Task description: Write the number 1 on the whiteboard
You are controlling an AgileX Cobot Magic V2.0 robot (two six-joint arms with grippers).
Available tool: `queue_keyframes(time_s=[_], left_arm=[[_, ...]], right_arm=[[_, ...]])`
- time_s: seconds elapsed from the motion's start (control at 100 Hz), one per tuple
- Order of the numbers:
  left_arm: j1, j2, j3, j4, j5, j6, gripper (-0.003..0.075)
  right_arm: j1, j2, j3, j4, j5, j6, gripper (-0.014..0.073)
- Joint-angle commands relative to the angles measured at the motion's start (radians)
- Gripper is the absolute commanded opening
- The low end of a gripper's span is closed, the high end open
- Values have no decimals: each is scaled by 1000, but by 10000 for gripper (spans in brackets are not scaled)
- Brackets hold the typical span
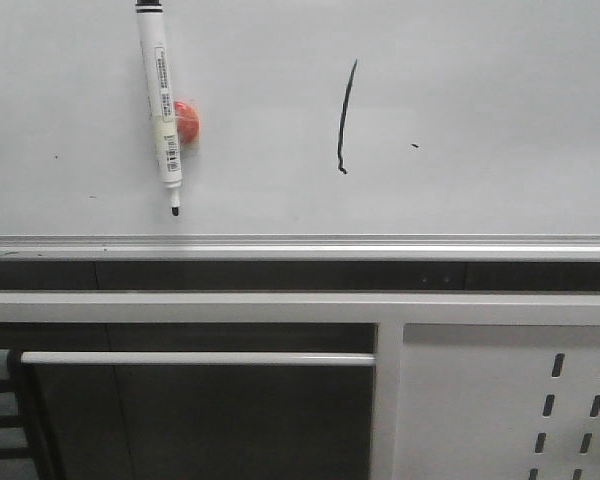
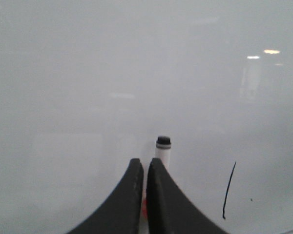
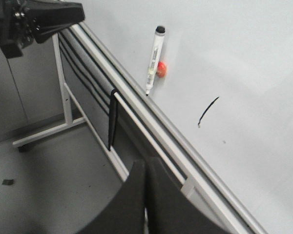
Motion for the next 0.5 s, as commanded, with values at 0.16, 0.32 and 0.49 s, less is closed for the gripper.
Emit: queue_keyframes(time_s=[0.16,0.32,0.49], left_arm=[[1,-240,-19,-22,88,175,-18],[1,-386,-38,-154,249,349,-18],[1,-513,-64,-284,359,545,-18]], right_arm=[[-5,-109,-26,-91,-11,51,-61],[-5,-192,-26,-157,-6,64,-61],[-5,-258,-26,-222,58,78,-61]])
